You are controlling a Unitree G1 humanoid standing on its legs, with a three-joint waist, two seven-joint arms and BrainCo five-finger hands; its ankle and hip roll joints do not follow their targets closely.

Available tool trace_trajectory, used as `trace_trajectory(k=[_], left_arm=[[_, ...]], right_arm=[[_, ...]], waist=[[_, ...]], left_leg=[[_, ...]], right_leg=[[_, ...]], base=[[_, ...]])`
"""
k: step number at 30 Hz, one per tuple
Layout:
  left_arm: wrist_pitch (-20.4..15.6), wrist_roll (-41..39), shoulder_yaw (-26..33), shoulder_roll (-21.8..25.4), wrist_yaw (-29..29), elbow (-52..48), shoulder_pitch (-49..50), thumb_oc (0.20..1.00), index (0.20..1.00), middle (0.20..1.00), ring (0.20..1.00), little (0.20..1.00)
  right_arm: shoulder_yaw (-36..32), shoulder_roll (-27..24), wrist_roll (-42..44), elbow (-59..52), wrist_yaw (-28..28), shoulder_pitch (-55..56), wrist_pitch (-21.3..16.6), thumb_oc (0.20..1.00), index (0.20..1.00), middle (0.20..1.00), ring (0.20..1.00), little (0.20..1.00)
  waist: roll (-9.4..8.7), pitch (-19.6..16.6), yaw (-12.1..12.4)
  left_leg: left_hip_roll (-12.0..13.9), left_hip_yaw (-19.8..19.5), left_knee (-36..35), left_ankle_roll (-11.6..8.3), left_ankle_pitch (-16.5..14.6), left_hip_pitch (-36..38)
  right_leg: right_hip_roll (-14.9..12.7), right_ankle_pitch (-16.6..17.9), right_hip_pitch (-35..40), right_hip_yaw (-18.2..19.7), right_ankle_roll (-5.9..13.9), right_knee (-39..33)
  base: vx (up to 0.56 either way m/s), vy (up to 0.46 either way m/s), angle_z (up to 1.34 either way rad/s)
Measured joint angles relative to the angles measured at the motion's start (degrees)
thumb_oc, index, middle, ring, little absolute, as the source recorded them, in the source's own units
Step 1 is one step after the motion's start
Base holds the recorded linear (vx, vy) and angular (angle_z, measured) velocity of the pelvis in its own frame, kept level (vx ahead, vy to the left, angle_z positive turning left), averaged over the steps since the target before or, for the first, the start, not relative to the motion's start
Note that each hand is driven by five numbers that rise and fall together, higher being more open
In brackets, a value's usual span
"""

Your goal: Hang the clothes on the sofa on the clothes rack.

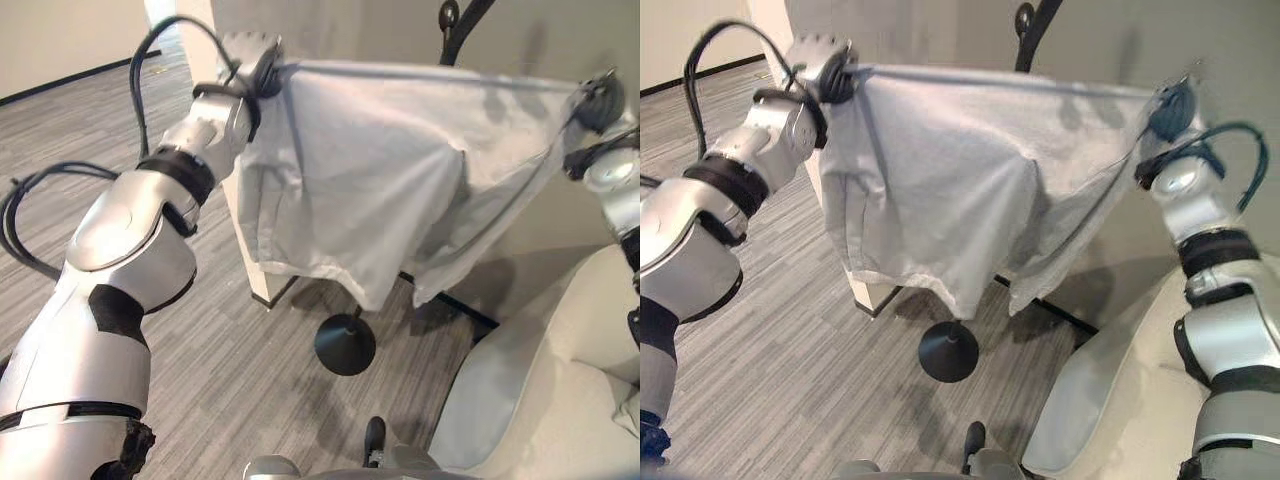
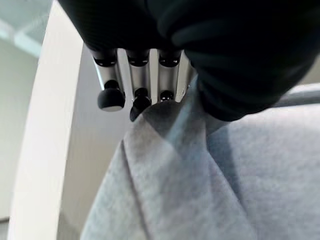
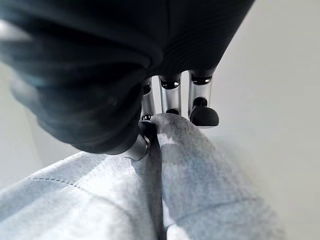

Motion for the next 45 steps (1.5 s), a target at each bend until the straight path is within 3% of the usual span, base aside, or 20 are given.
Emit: trace_trajectory(k=[4,9,11,12,13,14,15,17,19,23,24,25,27,28,33,39,42,45], left_arm=[[-0.15,1.65,3.71,1.12,-0.62,-3.0,6.02,0.2,0.2,0.2,0.2,0.2],[-0.39,3.64,4.48,1.35,-1.62,-5.0,9.04,0.2,0.2,0.2,0.2,0.2],[-0.44,3.71,7.74,2.72,-1.81,-9.22,11.55,0.2,0.2,0.2,0.2,0.2],[-0.43,3.71,8.08,3.0,-1.83,-9.85,11.69,0.253,0.253,0.253,0.253,0.253],[-0.44,3.71,8.79,3.25,-1.83,-10.33,11.97,1.0,1.0,1.0,1.0,1.0],[-0.18,3.65,12.89,3.93,-2.02,-13.83,14.0,1.0,1.0,1.0,1.0,1.0],[-0.18,3.62,17.84,4.7,-1.91,-17.44,17.15,1.0,1.0,1.0,1.0,1.0],[0.21,3.56,18.7,5.36,-1.87,-19.24,18.96,1.0,1.0,1.0,1.0,1.0],[0.71,3.51,26.66,6.5,-2.24,-24.99,26.22,1.0,1.0,1.0,1.0,1.0],[1.4,2.65,37.79,6.4,-2.78,-30.39,37.13,1.0,1.0,1.0,1.0,1.0],[1.94,1.69,42.29,5.86,-2.85,-32.47,40.79,1.0,1.0,1.0,1.0,1.0],[2.04,0.41,52.94,1.75,-2.76,-36.84,49.25,1.0,1.0,1.0,1.0,1.0],[2.57,-2.21,64.19,-3.49,-3.19,-46.04,66.96,1.0,1.0,1.0,1.0,1.0],[2.69,-2.79,68.2,-5.62,-3.85,-47.6,71.07,1.0,1.0,1.0,1.0,1.0],[3.06,-6.22,73.28,-5.02,-7.79,-49.76,89.17,1.0,1.0,1.0,1.0,1.0],[2.51,-8.64,80.94,-7.27,-11.22,-44.57,105.63,1.0,1.0,1.0,1.0,1.0],[2.17,-8.15,80.89,-9.31,-11.25,-29.73,104.81,1.0,1.0,1.0,1.0,1.0],[2.4,-8.17,79.07,-14.5,-12.01,-24.23,105.11,1.0,1.0,1.0,1.0,1.0]], right_arm=[[-4.98,0.98,-2.0,-5.35,0.25,9.65,-0.95,0.2,0.2,0.2,0.2,0.2],[-6.4,2.11,-2.32,-7.2,1.36,13.82,-0.89,0.2,0.2,0.2,0.2,0.2],[-11.03,2.92,-2.35,-11.16,1.89,18.38,-1.0,0.2,0.2,0.2,0.2,0.2],[-11.05,3.01,-2.4,-11.32,2.05,18.63,-0.97,0.2,0.2,0.2,0.2,0.2],[-11.05,3.04,-2.5,-11.67,2.12,18.93,-0.96,0.231,0.231,0.231,0.231,0.231],[-13.17,4.12,-2.87,-12.72,2.37,20.4,-1.0,0.586,0.586,0.586,0.586,0.586],[-15.44,5.38,-3.03,-13.58,2.33,22.0,-1.06,1.0,1.0,1.0,1.0,1.0],[-16.77,5.84,-3.39,-13.94,2.54,24.79,-0.59,1.0,1.0,1.0,1.0,1.0],[-22.65,9.41,-3.37,-17.6,2.63,30.63,-0.58,1.0,1.0,1.0,1.0,1.0],[-26.37,12.22,-3.4,-20.64,3.75,37.98,0.41,1.0,1.0,1.0,1.0,1.0],[-27.38,13.1,-3.48,-21.85,4.11,39.03,0.62,1.0,1.0,1.0,1.0,1.0],[-30.79,15.18,-4.1,-24.45,4.47,42.51,0.49,1.0,1.0,1.0,1.0,1.0],[-35.86,16.41,-5.68,-29.33,4.85,53.09,0.48,1.0,1.0,1.0,1.0,1.0],[-37.48,16.99,-5.69,-29.31,4.95,54.83,0.78,1.0,1.0,1.0,1.0,1.0],[-45.09,20.47,-6.64,-25.72,6.17,64.4,0.65,1.0,1.0,1.0,1.0,1.0],[-56.2,26.3,-5.39,-21.23,8.06,75.76,0.57,1.0,1.0,1.0,1.0,1.0],[-57.91,27.63,-4.3,-13.64,8.46,77.36,0.39,1.0,1.0,1.0,1.0,1.0],[-57.58,30.21,-2.1,-7.44,9.75,77.96,1.54,1.0,1.0,1.0,1.0,1.0]], waist=[[0.31,0.64,-0.31],[0.66,1.05,-1.0],[0.73,1.1,-1.26],[0.73,1.1,-1.21],[0.75,1.09,-1.27],[0.81,1.05,-1.17],[0.88,1.01,-1.24],[0.92,0.99,-1.12],[1.13,0.87,-1.14],[1.18,0.76,-1.15],[1.36,0.54,-1.13],[2.17,-0.75,-1.31],[3.83,-3.35,-1.22],[3.91,-3.56,-1.2],[3.19,-7.35,-0.45],[4.14,-11.55,0.36],[4.41,-12.2,0.28],[3.83,-13.43,0.27]], left_leg=[[-0.01,0.0,-0.29,-0.01,0.03,0.07],[0.03,0.03,-0.4,-0.01,0.08,0.2],[0.05,0.07,-1.54,-0.22,0.39,0.51],[0.01,0.1,-1.76,-0.18,0.42,0.62],[-0.01,0.07,-1.98,-0.13,0.5,0.76],[0.04,0.05,-2.28,-0.3,0.67,1.11],[0.06,0.17,-2.39,-0.38,0.73,1.55],[0.07,0.09,-2.92,-0.38,0.81,1.64],[0.08,0.34,-3.56,-0.41,1.13,2.56],[-0.07,0.94,-4.47,-0.3,1.39,3.45],[-0.11,1.1,-4.72,-0.38,1.47,3.42],[-0.07,1.43,-5.43,-0.4,1.47,3.77],[0.05,1.7,-7.41,-0.4,1.86,5.03],[-0.1,1.85,-8.0,-0.32,2.03,5.65],[-0.27,1.76,-9.38,-0.32,2.28,5.31],[-0.05,1.51,-9.65,-0.31,2.26,3.41],[-0.28,1.49,-9.61,-0.31,2.27,2.92],[-0.25,1.43,-9.24,-0.29,2.24,2.29]], right_leg=[[0.01,0.01,-0.09,0.06,-0.09,-0.06],[0.12,0.04,-0.03,0.06,-0.14,-0.25],[0.25,0.03,0.26,0.01,-0.15,-0.59],[0.25,0.03,0.32,0.02,-0.14,-0.69],[0.26,0.03,0.41,-0.02,-0.14,-0.77],[0.34,0.03,0.62,-0.08,-0.14,-0.86],[0.49,0.03,1.01,-0.04,-0.14,-1.19],[0.52,0.03,1.16,-0.09,-0.14,-1.26],[0.68,0.03,1.53,-0.01,-0.15,-1.29],[0.65,0.01,1.57,0.11,-0.18,-1.33],[0.7,-0.01,1.54,0.19,-0.2,-1.34],[0.88,-0.13,1.5,0.26,-0.32,-1.42],[1.4,-0.16,1.75,0.1,-0.35,-1.71],[1.35,-0.16,2.13,0.14,-0.35,-2.03],[1.17,-2.18,1.54,-0.19,0.31,-2.33],[1.18,-3.14,-0.48,-0.45,1.26,-2.67],[1.01,-2.98,-0.63,-0.4,1.44,-2.62],[0.99,-3.06,-1.36,-0.5,1.43,-2.64]], base=[[0.0,0.0,0.0],[0.0,0.0,0.0],[0.0,0.0,0.0],[0.0,0.0,0.0],[0.0,0.0,0.0],[0.0,0.0,0.0],[0.0,0.0,0.0],[0.0,0.0,0.0],[0.0,0.0,0.0],[0.01,0.0,-0.04],[0.04,0.006,-0.13],[0.04,0.017,-0.11],[0.04,0.02,-0.04],[0.0,0.0,0.0],[0.0,0.0,0.0],[-0.01,0.013,0.04],[0.0,0.0,0.0],[-0.01,0.004,0.0]])
